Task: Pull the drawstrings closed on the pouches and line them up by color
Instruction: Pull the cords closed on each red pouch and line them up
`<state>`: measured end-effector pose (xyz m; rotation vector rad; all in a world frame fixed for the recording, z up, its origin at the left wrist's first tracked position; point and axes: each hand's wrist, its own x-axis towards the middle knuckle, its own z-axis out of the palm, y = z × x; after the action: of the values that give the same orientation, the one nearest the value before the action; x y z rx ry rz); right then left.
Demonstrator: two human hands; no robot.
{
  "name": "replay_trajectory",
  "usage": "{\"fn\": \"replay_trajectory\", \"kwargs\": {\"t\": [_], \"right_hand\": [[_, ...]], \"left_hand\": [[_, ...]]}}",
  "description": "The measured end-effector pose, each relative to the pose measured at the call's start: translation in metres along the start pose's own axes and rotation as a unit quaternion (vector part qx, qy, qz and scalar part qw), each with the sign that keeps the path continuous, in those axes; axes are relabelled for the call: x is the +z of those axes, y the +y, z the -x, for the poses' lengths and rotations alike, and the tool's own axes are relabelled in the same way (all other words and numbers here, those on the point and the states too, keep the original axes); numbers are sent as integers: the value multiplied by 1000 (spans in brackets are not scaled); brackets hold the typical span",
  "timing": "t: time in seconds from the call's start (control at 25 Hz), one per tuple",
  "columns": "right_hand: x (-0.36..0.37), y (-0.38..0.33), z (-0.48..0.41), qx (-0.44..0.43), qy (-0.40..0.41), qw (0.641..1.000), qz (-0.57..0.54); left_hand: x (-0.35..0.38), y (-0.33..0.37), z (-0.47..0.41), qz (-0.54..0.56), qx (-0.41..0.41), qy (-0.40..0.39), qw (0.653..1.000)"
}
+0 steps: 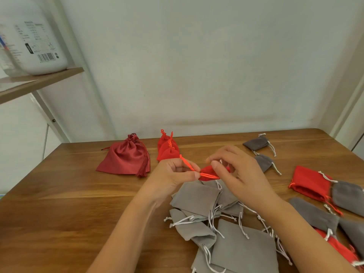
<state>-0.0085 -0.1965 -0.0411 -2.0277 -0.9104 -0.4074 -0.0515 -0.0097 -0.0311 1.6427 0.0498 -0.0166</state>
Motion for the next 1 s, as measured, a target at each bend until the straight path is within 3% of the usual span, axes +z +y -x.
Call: {"fn": "replay_trajectory", "kwargs": {"t": [0.12, 0.32, 0.52, 0.64, 0.88, 1.0], "right_hand": [[3, 4, -1, 30, -13, 999, -33], [5, 9, 1, 100, -104, 983, -112], [6, 5, 2, 122, -87, 978, -145], [7, 2, 1, 121, -81, 986, -80], [9, -4, 1, 106, -92, 990, -19], [8, -3, 1, 109, -71, 991, -33]], "left_hand": [[0, -1, 1, -4, 38, -28, 999], [0, -5, 1, -25, 93, -57, 994], [-1, -10, -2, -47, 142, -54, 987], [4, -14, -4, -42, 161, -56, 984], [16, -26, -8, -136, 198, 34, 970], [17, -29, -8, -201, 248, 73, 945]]}}
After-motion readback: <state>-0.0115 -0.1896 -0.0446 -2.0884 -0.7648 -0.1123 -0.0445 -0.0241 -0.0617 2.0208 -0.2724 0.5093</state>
